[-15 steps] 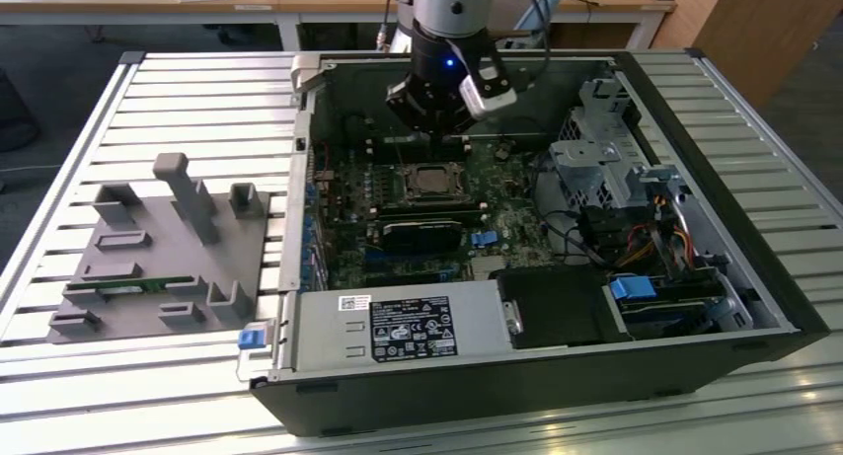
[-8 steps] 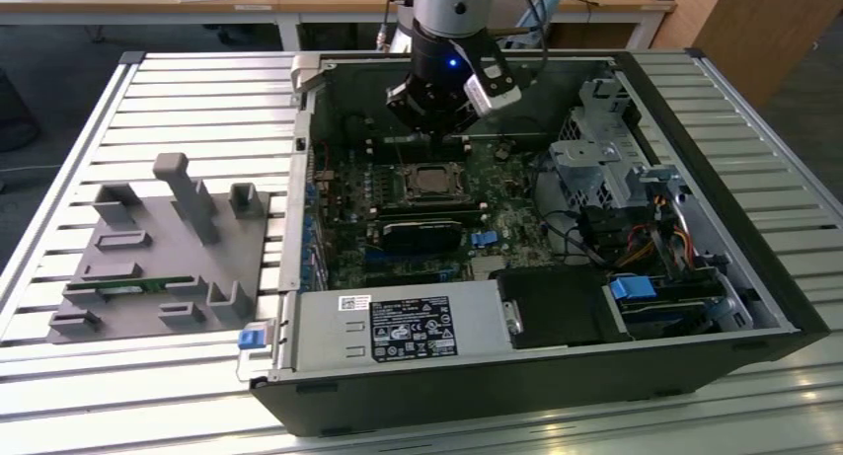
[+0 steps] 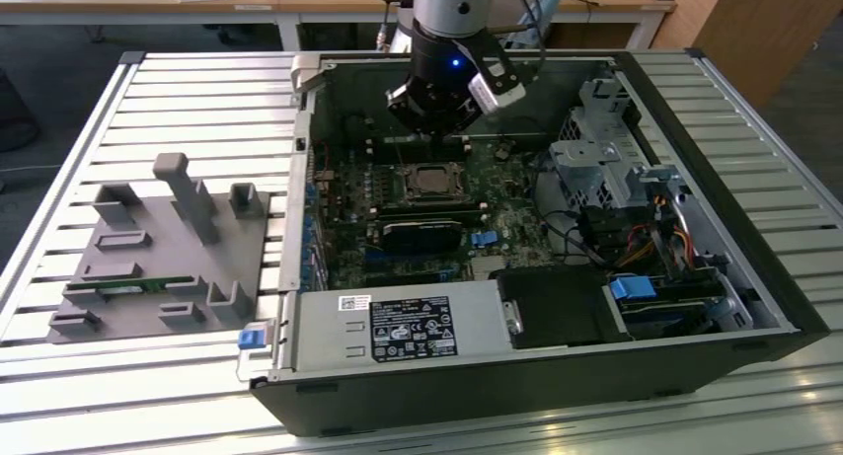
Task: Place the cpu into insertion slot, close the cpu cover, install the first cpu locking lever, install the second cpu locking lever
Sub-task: 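Install the first cpu locking lever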
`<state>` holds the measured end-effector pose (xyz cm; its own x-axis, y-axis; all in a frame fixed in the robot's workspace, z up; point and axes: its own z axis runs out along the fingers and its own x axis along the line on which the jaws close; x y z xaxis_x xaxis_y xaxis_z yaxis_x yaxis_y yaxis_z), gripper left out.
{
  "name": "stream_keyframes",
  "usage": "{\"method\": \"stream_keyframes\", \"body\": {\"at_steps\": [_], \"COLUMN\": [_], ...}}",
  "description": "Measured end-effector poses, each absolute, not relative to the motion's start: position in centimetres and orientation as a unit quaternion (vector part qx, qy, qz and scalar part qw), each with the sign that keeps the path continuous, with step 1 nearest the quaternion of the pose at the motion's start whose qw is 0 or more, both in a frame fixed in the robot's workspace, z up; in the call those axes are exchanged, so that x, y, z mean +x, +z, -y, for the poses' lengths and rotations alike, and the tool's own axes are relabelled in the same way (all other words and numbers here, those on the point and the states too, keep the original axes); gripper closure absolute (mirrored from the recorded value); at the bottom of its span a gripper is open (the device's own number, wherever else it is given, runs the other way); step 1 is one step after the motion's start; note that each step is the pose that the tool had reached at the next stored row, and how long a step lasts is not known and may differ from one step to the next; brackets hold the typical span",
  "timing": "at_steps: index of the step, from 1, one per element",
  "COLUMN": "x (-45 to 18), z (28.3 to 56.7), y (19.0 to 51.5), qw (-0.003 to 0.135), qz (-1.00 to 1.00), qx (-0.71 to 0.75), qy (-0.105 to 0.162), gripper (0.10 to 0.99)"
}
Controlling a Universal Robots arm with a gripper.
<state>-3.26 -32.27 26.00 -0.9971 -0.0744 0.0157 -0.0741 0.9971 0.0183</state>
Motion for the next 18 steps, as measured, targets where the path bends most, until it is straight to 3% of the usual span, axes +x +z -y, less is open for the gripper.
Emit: {"method": "stream_keyframes", "body": {"at_steps": [18], "x": [-4.5], "z": [32.3], "y": [26.0], "qw": [0.003], "qz": [0.997], "qx": [0.074], "qy": [-0.011], "gripper": [0.973]}}
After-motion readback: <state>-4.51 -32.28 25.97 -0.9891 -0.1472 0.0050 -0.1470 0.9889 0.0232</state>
